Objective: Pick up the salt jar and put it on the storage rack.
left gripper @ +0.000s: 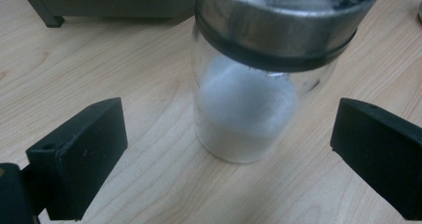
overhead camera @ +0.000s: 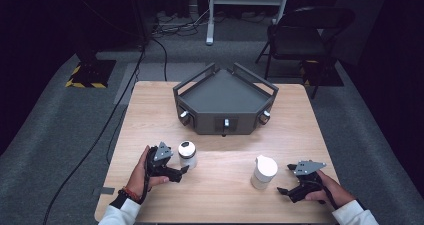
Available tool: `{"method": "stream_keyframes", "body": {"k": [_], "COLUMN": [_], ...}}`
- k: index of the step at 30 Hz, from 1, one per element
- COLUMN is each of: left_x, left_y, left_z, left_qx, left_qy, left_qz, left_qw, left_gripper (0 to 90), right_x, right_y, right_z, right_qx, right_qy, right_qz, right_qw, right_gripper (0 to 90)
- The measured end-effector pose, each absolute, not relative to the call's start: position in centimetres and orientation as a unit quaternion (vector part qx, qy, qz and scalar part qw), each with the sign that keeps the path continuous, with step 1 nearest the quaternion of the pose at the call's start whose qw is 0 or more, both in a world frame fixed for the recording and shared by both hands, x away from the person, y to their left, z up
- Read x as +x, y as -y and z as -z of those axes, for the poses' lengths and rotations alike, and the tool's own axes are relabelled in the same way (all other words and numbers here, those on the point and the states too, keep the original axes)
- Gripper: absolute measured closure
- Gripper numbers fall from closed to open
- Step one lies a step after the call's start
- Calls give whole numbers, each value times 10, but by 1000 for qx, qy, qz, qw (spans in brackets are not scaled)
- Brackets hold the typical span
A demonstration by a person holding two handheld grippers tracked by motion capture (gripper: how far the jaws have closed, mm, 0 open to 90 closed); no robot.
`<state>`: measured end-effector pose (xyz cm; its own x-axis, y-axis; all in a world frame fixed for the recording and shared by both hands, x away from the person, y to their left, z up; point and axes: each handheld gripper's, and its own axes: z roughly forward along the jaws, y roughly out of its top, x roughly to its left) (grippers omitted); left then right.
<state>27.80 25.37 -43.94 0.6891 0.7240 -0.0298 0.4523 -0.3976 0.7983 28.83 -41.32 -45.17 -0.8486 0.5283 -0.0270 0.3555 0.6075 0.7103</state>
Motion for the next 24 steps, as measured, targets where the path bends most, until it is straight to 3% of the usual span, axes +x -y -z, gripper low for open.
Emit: {"method": "stream_keyframes", "body": {"k": [24], "left_x": [299], "left_y": [-245], "left_z": [444], "left_qx": [804], "left_qy": [-358], "left_qz": [-148], "left_qw": [452], "left_gripper": [38], "right_x": [288], "right_y": [413], "right_z": [452], "right_qx": [248], "right_qy": [-889], "right_qz": [-367], "right_qw": [118], "right_gripper": [0]}}
